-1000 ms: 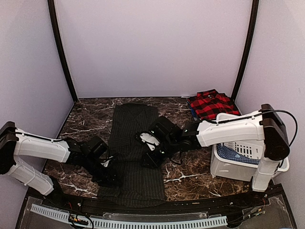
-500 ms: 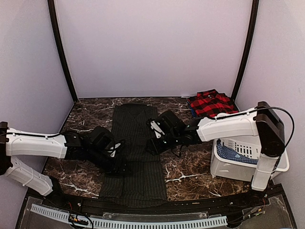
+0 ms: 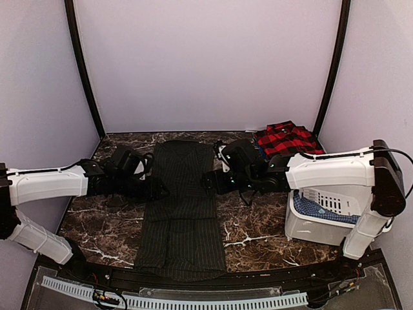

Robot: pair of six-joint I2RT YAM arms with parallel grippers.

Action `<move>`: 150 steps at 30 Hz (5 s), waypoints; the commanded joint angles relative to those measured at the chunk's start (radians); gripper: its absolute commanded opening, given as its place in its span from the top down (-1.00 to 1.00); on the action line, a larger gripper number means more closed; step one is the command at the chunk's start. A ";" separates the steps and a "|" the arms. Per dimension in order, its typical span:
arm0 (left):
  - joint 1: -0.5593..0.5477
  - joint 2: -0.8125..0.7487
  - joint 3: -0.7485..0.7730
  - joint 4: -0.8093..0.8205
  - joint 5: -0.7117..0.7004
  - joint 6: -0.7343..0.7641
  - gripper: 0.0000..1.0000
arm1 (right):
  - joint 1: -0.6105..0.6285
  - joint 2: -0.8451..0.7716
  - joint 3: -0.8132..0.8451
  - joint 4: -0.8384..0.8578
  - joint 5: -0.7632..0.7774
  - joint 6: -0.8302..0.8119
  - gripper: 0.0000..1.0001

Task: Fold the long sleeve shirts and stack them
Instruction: Flatten out the crumpled shirt at the center of the board.

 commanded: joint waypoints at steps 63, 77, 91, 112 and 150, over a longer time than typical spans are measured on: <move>0.232 0.360 0.118 0.186 -0.161 0.051 0.40 | -0.024 0.340 0.285 -0.066 -0.170 -0.140 -0.54; 0.232 0.261 0.107 0.172 -0.121 0.057 1.00 | -0.020 0.477 0.449 -0.185 -0.155 -0.126 -0.52; 0.232 0.204 0.091 0.164 -0.122 0.051 1.00 | -0.001 0.616 0.617 -0.357 -0.009 -0.106 -0.15; 0.260 0.150 0.251 0.004 -0.274 0.129 1.00 | -0.011 0.430 0.594 -0.341 0.035 -0.130 1.00; 0.862 0.300 1.091 -0.299 -0.311 0.413 1.00 | -0.743 0.152 0.826 -0.410 0.231 -0.356 1.00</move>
